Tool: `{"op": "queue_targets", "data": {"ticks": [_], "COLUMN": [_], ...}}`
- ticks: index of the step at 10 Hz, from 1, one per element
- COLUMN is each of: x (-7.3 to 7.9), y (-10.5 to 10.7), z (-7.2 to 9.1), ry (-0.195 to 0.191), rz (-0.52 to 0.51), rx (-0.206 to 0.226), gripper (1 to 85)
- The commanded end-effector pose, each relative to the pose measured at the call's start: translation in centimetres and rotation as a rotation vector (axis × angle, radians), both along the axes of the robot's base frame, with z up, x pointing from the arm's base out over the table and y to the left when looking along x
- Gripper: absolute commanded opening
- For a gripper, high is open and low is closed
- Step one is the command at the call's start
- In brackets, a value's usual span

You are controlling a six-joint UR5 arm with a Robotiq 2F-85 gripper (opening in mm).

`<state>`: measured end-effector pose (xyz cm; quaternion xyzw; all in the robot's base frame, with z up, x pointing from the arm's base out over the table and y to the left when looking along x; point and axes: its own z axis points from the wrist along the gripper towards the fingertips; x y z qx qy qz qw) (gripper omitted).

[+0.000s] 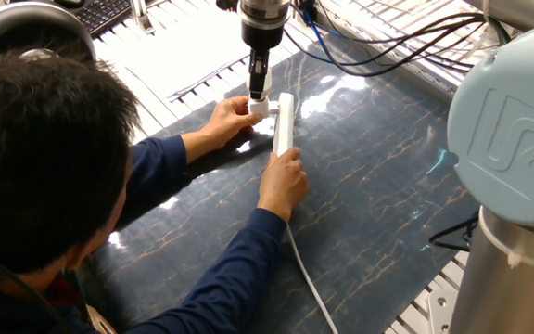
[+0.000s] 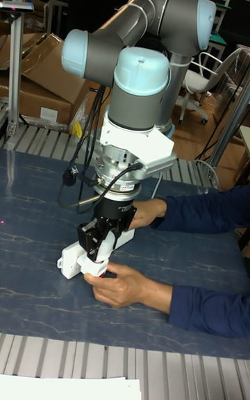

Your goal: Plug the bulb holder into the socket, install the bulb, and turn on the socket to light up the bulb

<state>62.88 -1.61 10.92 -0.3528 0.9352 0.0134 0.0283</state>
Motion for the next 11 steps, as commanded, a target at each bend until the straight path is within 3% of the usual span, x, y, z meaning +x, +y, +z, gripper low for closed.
{"op": "queue_targets", "data": {"ticks": [1,3,11], "x": [-0.34,-0.14,0.06], "y": [-0.40,-0.59,-0.07], "z": [0.15,0.21,0.04], "ry": [0.034,0.041,0.072], "rz": [-0.149,-0.269,-0.584], "rx": [0.006,0.009,0.009], "gripper": [1.0,1.0,1.0]}}
